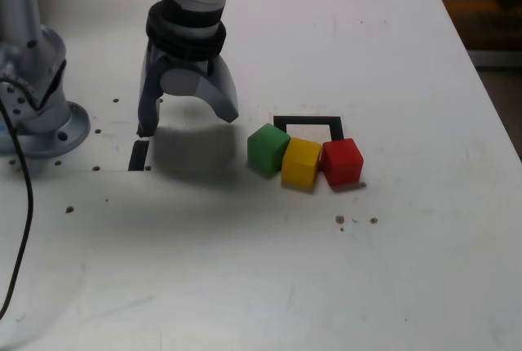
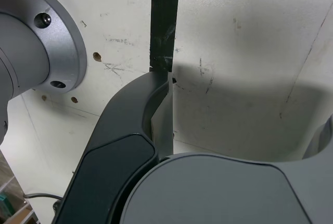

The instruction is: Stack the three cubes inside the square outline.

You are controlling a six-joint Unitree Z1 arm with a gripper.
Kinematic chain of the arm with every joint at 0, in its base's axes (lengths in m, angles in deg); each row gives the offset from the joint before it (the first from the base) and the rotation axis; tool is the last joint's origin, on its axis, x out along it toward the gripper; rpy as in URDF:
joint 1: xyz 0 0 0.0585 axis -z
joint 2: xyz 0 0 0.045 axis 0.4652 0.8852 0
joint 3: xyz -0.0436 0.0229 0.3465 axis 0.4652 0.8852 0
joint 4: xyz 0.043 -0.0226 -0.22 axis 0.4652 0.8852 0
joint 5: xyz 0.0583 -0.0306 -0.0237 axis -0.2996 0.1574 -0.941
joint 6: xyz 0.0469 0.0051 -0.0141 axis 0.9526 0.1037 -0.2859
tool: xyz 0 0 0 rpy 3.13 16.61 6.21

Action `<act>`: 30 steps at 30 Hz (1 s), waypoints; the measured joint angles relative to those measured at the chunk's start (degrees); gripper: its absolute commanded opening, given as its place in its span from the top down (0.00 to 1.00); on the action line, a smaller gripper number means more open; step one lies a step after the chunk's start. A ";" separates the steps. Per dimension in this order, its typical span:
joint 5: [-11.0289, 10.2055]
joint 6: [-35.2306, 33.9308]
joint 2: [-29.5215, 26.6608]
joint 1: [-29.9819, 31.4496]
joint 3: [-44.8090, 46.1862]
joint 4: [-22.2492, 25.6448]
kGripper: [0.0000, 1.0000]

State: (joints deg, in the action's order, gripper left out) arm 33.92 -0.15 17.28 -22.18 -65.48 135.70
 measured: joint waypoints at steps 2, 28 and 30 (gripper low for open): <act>-0.02 0.00 0.00 0.00 -0.45 0.40 0.00; -4.15 2.61 7.72 0.00 -29.38 20.80 0.00; -4.30 2.87 8.92 0.00 -33.06 23.17 0.00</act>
State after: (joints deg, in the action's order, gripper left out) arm 29.62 2.72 26.20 -22.18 -98.55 158.87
